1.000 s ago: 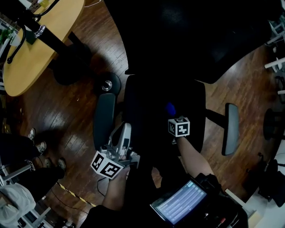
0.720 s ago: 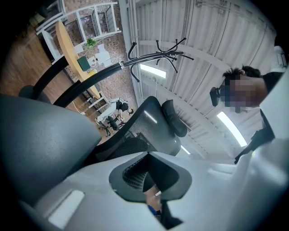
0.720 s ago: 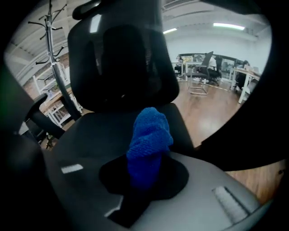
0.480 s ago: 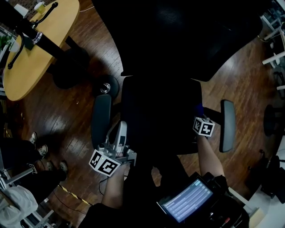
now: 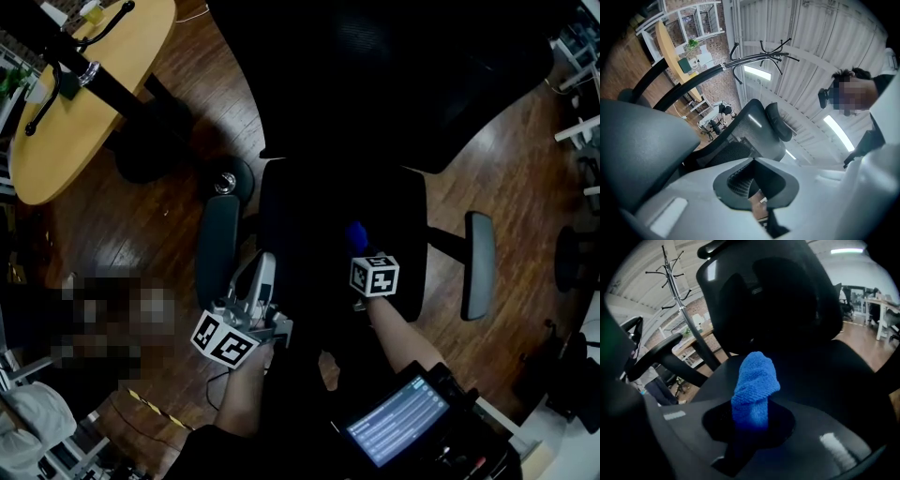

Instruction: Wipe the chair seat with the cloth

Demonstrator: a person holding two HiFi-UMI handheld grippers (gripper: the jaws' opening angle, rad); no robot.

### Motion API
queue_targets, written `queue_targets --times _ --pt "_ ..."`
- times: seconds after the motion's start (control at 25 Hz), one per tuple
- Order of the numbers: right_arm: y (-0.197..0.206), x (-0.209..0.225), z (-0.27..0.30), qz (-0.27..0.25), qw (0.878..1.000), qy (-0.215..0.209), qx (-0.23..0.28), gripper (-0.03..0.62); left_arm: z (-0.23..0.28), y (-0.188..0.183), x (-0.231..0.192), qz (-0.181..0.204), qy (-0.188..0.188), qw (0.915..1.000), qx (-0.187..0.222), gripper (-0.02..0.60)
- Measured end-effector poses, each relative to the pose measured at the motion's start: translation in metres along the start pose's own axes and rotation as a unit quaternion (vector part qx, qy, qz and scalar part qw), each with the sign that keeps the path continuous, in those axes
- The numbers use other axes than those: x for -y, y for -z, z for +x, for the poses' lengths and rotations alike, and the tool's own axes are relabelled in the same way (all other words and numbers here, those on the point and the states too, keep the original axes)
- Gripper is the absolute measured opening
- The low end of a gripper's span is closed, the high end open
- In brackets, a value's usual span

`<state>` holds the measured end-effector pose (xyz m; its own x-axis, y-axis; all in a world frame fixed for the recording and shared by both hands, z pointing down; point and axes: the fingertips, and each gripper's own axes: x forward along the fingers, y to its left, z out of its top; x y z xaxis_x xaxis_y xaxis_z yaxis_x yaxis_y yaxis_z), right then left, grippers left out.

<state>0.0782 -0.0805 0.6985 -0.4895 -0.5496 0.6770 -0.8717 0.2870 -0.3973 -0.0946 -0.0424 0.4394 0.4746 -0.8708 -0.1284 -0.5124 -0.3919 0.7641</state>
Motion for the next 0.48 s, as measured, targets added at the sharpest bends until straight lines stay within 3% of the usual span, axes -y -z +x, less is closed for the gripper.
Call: queue_targets --times 0.16,0.28,0.36,0.48 --pt "0.021 -0.110 0.042 -0.018 0.995 -0.093 -0.035 0.054 -0.009 -0.001 0.005 0.000 -0.001 1.0000 0.003 -0.008" --pt "0.047 -0.166 0.058 -0.058 0.986 -0.143 -0.068 0.054 -0.017 0.000 0.006 0.000 -0.004 1.0000 0.004 -0.008" --pt "0.064 -0.175 0.063 -0.085 0.982 -0.147 -0.084 0.054 -0.020 0.002 0.006 -0.002 -0.004 1.0000 0.003 -0.008" --pt "0.070 -0.163 0.060 -0.095 0.983 -0.138 -0.070 0.054 -0.024 0.003 0.008 -0.003 -0.001 1.0000 0.003 -0.008"
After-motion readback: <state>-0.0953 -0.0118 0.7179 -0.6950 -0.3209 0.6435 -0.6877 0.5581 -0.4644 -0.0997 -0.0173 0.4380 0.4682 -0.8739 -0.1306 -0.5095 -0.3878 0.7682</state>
